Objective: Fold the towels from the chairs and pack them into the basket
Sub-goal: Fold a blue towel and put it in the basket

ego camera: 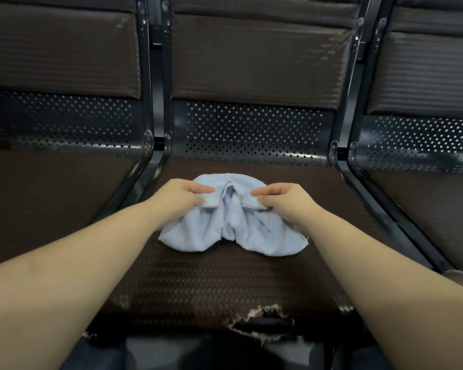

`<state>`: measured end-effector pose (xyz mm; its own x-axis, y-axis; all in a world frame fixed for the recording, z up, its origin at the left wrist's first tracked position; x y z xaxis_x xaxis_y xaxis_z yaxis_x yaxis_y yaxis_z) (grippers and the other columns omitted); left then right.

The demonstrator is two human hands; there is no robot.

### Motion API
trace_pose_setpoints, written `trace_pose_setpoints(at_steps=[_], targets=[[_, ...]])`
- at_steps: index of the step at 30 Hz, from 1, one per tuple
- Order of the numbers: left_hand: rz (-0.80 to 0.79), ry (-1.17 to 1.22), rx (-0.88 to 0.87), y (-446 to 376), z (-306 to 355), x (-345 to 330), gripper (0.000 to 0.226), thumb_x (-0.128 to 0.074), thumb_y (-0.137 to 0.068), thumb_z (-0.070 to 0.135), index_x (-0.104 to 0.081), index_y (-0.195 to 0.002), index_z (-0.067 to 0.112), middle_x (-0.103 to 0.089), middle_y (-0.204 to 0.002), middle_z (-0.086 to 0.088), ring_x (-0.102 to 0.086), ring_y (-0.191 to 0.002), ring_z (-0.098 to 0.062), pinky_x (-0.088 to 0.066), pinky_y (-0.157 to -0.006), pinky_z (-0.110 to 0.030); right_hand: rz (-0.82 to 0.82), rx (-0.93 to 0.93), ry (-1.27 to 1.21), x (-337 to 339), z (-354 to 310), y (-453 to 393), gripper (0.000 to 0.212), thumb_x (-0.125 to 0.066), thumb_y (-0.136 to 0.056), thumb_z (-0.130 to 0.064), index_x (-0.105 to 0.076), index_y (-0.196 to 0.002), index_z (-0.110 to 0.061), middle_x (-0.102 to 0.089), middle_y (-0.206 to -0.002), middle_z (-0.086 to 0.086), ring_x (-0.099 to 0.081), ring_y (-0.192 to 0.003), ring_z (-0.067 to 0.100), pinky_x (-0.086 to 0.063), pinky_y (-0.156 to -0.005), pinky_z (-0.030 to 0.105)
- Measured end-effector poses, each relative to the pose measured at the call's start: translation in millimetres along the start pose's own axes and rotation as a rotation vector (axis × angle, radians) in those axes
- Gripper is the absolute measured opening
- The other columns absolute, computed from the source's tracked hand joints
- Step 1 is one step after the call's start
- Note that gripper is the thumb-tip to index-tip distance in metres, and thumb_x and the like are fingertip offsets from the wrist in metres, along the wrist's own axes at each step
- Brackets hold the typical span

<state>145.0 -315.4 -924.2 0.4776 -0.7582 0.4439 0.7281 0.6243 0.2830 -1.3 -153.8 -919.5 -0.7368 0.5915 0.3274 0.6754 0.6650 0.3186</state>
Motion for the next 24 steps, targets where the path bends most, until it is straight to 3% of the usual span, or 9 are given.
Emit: trace_pose_setpoints(at_steps=[3,6,8,11,13,15,17,20,24], targets=[[-0.004,-0.019,0.038,21.2,-9.4,16.4,0.031,-0.058,-0.088,0.0,-0.071,-0.106,0.022,-0.055,-0.135,-0.003,-0.047,-0.126,-0.016,-0.035,-0.098,-0.023,-0.017,-0.04,0.013,9.3,4.0,16.7,0.017,-0.065,-0.086,-0.005,-0.074,-0.081,-0.018,-0.07,-0.095,0.002,-0.064,-0.094,0.016,-0.053,-0.083,0.027],[0.017,0.014,0.103,45.5,-22.4,35.6,0.026,-0.059,-0.088,-0.001,-0.072,-0.097,0.019,-0.058,-0.13,-0.007,-0.05,-0.122,-0.019,-0.037,-0.099,-0.025,-0.07,-0.112,0.094,19.9,8.4,36.0,0.019,-0.064,-0.086,-0.003,-0.074,-0.079,-0.018,-0.07,-0.096,0.003,-0.063,-0.094,0.019,-0.053,-0.081,0.029],[0.016,0.074,0.165,63.7,-28.8,46.6,0.029,-0.058,-0.088,-0.003,-0.072,-0.084,0.022,-0.064,-0.122,-0.008,-0.057,-0.113,-0.021,-0.043,-0.097,-0.03,-0.13,-0.16,0.097,24.0,9.0,50.6,0.019,-0.063,-0.086,-0.001,-0.074,-0.081,-0.015,-0.07,-0.092,0.007,-0.064,-0.089,0.021,-0.054,-0.078,0.03],[-0.097,0.193,0.249,92.6,-36.5,56.1,0.043,-0.053,-0.088,-0.008,-0.078,-0.065,0.019,-0.074,-0.096,-0.006,-0.071,-0.083,-0.018,-0.054,-0.075,-0.029,-0.257,-0.251,0.076,26.2,7.3,74.7,0.012,-0.064,-0.086,-0.001,-0.073,-0.085,-0.009,-0.072,-0.085,0.009,-0.067,-0.078,0.021,-0.055,-0.066,0.028],[-0.198,0.22,0.296,109.7,-41.4,61.4,0.039,-0.053,-0.087,-0.009,-0.08,-0.069,0.014,-0.074,-0.096,-0.01,-0.071,-0.084,-0.02,-0.053,-0.079,-0.032,-0.356,-0.293,0.116,28.1,6.7,90.8,0.01,-0.064,-0.085,-0.003,-0.073,-0.089,-0.006,-0.072,-0.085,0.009,-0.067,-0.076,0.02,-0.055,-0.064,0.027],[-0.306,0.202,0.342,124.6,-45.4,67.3,0.025,-0.059,-0.079,-0.008,-0.079,-0.083,0.008,-0.072,-0.105,-0.015,-0.067,-0.099,-0.026,-0.048,-0.092,-0.037,-0.426,-0.318,0.16,32.0,8.2,103.3,0.015,-0.06,-0.088,-0.001,-0.074,-0.087,-0.007,-0.073,-0.086,0.009,-0.066,-0.082,0.022,-0.056,-0.079,0.033],[-0.444,0.148,0.381,138.7,-48.9,70.0,0.03,-0.066,-0.07,-0.005,-0.075,-0.097,0.002,-0.069,-0.11,-0.018,-0.065,-0.104,-0.028,-0.046,-0.096,-0.037,-0.486,-0.352,0.192,34.2,11.3,115.8,0.022,-0.059,-0.089,-0.001,-0.077,-0.081,-0.01,-0.072,-0.088,0.009,-0.063,-0.087,0.024,-0.047,-0.094,0.04],[-0.622,0.048,0.418,156.8,-50.0,64.8,0.035,-0.067,-0.066,-0.001,-0.073,-0.101,-0.002,-0.071,-0.104,-0.018,-0.068,-0.095,-0.024,-0.049,-0.088,-0.032,-0.615,-0.411,0.253,32.2,17.1,134.2,0.023,-0.06,-0.086,-0.002,-0.078,-0.078,-0.013,-0.072,-0.084,0.008,-0.066,-0.076,0.019,-0.053,-0.079,0.034],[-0.759,-0.102,0.458,172.3,-50.9,59.2,0.038,-0.065,-0.071,0.008,-0.071,-0.108,0.0,-0.069,-0.111,-0.017,-0.064,-0.106,-0.027,-0.047,-0.099,-0.04,-0.744,-0.498,0.365,28.1,22.5,154.1,0.027,-0.055,-0.089,0.0,-0.077,-0.081,-0.012,-0.072,-0.077,0.007,-0.068,-0.066,0.016,-0.057,-0.061,0.029]])
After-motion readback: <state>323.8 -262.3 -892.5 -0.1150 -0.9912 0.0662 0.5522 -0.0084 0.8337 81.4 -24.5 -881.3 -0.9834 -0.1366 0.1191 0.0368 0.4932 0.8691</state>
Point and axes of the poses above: each hand's wrist, its own y-axis away from the middle knuckle, its own x-axis out of the back of the hand, z = x × y, the point moved 2 cm from there along -y, towards the middle knuckle
